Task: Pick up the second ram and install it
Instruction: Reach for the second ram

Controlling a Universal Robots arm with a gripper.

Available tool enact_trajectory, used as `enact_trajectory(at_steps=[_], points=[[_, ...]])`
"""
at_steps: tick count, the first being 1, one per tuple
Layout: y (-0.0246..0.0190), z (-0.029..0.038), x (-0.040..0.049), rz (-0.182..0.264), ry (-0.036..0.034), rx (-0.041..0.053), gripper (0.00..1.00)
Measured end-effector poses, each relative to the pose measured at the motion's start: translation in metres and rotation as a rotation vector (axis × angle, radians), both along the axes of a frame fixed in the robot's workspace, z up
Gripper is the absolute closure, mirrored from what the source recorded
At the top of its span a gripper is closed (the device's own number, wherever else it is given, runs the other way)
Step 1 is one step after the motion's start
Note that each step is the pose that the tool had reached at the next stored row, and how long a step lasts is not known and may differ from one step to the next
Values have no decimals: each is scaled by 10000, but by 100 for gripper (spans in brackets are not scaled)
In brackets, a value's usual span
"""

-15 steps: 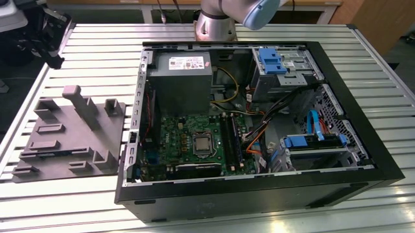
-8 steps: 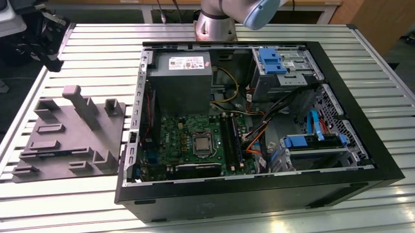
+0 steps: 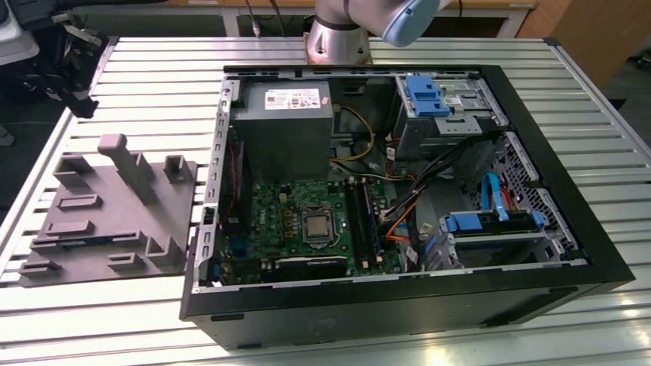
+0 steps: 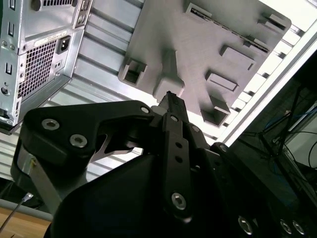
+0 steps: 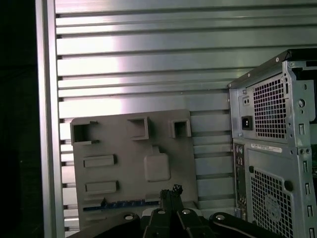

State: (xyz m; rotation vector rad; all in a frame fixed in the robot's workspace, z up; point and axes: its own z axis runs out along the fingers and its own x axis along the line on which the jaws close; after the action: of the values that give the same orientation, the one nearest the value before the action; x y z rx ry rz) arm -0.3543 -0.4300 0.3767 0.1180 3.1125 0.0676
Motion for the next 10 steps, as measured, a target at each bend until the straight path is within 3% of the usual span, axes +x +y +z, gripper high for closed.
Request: enact_trajectory(at_steps=[10], points=[[-41, -18, -22, 0, 0, 1, 89]])
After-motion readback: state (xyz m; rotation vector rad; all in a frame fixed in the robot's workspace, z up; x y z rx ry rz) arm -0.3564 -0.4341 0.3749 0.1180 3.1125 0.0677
